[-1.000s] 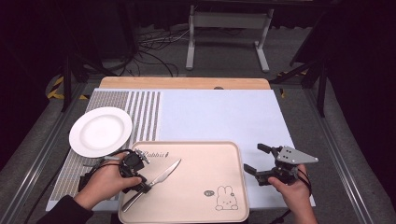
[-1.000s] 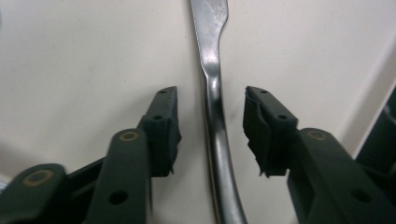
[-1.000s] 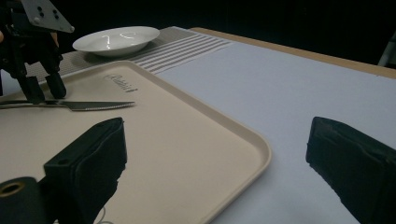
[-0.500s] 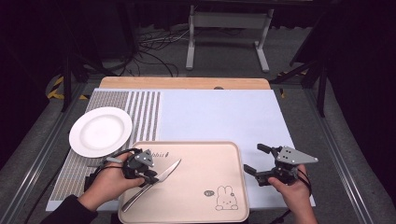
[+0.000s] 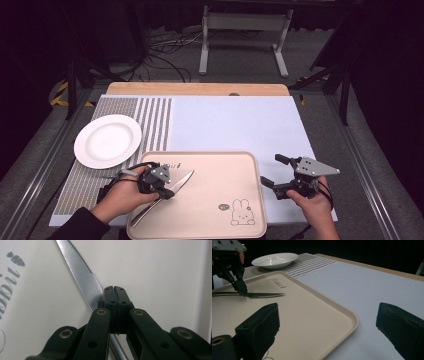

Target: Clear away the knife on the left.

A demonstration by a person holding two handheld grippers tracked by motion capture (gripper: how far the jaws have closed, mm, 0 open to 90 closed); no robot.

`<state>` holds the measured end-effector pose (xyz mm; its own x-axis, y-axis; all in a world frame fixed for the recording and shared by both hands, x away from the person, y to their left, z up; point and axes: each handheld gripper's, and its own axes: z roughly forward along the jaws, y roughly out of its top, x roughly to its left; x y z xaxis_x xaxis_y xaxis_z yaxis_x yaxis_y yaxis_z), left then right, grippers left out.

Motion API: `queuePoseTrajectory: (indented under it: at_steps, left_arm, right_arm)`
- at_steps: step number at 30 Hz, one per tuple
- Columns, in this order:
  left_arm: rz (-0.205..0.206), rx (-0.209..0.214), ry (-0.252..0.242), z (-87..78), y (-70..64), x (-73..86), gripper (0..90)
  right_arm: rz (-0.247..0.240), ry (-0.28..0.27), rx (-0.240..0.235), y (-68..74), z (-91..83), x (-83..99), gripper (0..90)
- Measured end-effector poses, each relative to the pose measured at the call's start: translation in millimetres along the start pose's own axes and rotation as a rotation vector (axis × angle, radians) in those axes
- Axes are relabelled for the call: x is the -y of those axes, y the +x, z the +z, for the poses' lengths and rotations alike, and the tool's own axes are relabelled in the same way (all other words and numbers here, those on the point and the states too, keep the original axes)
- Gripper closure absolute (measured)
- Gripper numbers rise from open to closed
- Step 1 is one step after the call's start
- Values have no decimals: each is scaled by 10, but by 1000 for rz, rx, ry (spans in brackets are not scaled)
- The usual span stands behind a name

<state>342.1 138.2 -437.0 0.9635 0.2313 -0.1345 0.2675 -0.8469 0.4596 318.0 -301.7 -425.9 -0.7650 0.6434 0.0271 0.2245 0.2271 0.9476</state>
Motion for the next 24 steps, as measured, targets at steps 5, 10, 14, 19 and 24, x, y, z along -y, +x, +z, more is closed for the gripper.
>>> queuePoseTrajectory:
  at_steps: [5, 10, 14, 19, 24]
  left_arm:
    - [-15, 16, 6, 20, 25, 33, 900]
    - [-26, 15, 17, 17, 53, 64, 900]
    - [-45, 15, 6, 3, 76, 96, 900]
    - [-63, 10, 2, -20, 92, 140, 900]
    - [-92, 7, -15, -46, 122, 208, 900]
  right_arm:
    - [1, -1, -1, -1, 1, 0, 58]
    - [1, -1, 0, -4, -2, 0, 58]
    - [2, -1, 2, -4, -2, 3, 58]
    - [1, 3, -1, -4, 7, 6, 58]
    - [1, 3, 0, -4, 4, 7, 58]
